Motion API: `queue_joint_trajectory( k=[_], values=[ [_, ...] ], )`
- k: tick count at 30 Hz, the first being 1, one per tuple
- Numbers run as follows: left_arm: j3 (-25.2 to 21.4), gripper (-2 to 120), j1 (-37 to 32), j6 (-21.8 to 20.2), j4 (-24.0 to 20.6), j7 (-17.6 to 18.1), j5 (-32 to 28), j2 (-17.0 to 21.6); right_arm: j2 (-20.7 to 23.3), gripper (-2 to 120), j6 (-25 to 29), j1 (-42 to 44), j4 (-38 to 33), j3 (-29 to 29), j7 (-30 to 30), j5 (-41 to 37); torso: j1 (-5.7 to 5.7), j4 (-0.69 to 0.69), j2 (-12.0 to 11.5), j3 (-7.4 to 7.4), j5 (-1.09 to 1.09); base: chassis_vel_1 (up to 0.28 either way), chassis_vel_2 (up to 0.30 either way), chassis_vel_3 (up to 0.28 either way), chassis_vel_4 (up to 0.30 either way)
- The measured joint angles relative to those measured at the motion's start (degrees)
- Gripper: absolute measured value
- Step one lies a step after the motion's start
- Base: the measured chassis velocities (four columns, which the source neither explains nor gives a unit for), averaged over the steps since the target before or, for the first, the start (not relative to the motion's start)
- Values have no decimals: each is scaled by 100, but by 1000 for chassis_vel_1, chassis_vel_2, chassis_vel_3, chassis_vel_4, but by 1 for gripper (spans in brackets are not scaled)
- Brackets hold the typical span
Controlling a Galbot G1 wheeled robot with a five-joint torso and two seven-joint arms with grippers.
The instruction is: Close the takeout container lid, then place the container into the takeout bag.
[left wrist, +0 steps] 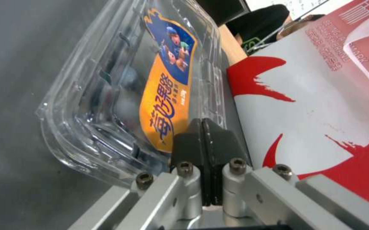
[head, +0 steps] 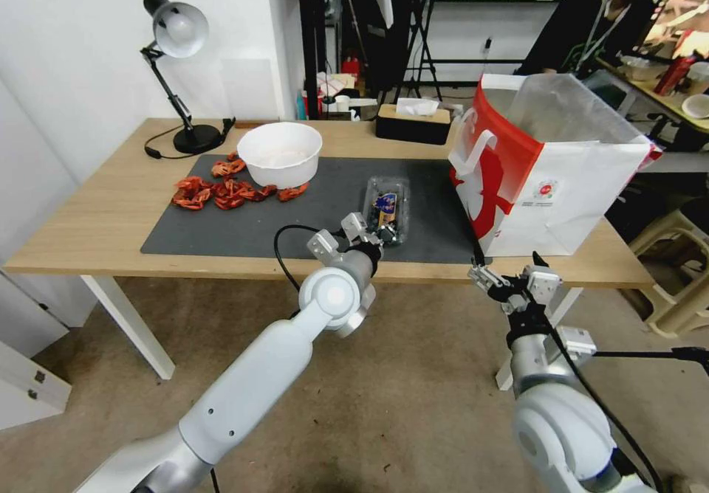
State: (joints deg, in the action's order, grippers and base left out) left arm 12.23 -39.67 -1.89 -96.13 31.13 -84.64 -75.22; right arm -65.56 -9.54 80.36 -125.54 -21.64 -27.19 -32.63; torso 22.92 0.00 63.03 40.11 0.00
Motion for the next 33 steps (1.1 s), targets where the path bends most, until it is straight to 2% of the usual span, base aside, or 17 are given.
queue_joint_trajectory(
  k=[7, 9, 12, 16, 20, 33],
  values=[
    [86, 0, 48, 14, 23, -1, 50, 28, 267, 100, -458, -688, 104, 221, -159, -1686, 0, -1, -1, 0, 0, 0, 0, 0, 0],
    [95, 0, 59, 16, 28, -2, 51, 25, 281, 100, -476, -798, 163, 259, -166, -1851, 0, 0, -1, 0, 0, 0, 0, 0, 0],
    [146, 0, 122, 24, 70, -7, 55, 12, 334, 100, -549, -1345, 457, 423, -194, -2600, 0, 0, -1, 0, 0, 0, 0, 0, 0],
    [162, 0, 146, 29, 89, -9, 69, -11, 353, 100, -621, -1890, 783, 567, -224, -3172, 0, 0, -1, 0, 0, 0, 0, 0, 0],
    [164, 0, 146, 35, 93, -10, 96, -11, 338, 100, -710, -2362, 1153, 763, -274, -3613, 0, -1, -1, 0, -1, 0, 0, 0, 0],
    [141, 0, 132, 44, 92, -16, 131, 28, 5, 100, -719, -3270, 2255, 1322, -287, -3995, 0, 0, -1, 0, 0, 0, 0, 0, 0]
  ],
)
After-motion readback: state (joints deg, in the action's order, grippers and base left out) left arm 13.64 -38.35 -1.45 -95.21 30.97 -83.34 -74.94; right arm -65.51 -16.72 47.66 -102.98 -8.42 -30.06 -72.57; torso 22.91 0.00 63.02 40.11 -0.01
